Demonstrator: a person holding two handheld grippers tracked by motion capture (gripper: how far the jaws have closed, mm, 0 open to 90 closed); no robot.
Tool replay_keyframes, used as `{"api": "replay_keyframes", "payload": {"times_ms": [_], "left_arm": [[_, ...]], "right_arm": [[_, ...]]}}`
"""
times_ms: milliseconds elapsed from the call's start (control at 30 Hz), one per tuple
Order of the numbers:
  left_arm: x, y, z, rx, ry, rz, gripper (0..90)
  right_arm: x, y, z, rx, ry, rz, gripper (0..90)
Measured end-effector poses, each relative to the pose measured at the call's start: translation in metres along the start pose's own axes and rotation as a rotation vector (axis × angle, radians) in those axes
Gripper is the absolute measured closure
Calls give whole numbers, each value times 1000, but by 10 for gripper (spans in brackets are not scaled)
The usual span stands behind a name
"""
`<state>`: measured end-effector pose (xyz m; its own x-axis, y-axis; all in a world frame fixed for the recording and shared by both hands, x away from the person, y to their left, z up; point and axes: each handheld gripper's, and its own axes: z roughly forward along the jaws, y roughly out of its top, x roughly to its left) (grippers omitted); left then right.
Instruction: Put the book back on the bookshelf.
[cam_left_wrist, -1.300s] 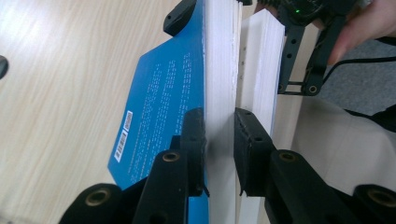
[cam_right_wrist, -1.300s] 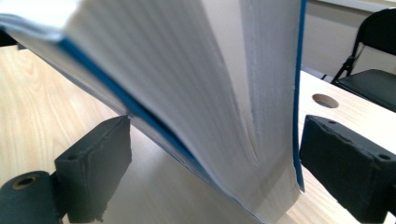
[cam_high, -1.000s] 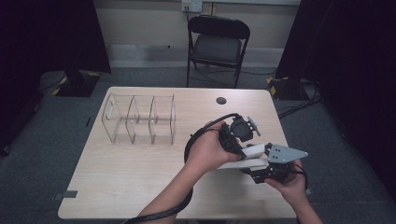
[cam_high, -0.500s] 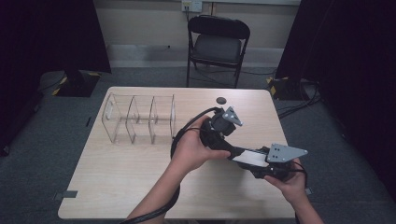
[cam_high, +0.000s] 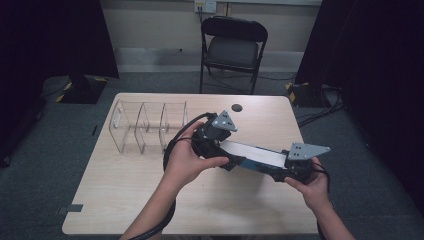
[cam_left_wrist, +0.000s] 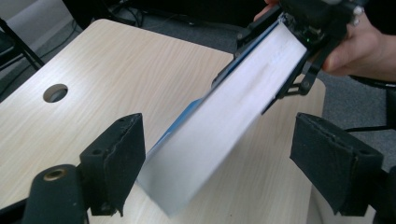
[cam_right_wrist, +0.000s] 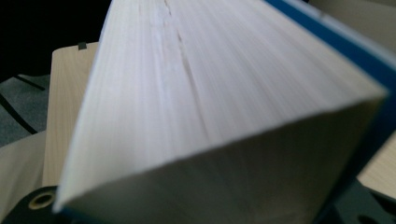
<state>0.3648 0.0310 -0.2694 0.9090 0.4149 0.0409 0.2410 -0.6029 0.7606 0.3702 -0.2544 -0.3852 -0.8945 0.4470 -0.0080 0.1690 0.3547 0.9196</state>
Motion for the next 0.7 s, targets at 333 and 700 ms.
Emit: {"api": "replay_keyframes", "payload": {"times_ms": [333,700], "left_arm": [[6,-22,0,-5,9,-30,178],[14,-50,16,39,13,-74,187]], "right_arm": [[-12,4,0,-6,-6,66,539],[-20,6,1,-6,-7,109,546]]}}
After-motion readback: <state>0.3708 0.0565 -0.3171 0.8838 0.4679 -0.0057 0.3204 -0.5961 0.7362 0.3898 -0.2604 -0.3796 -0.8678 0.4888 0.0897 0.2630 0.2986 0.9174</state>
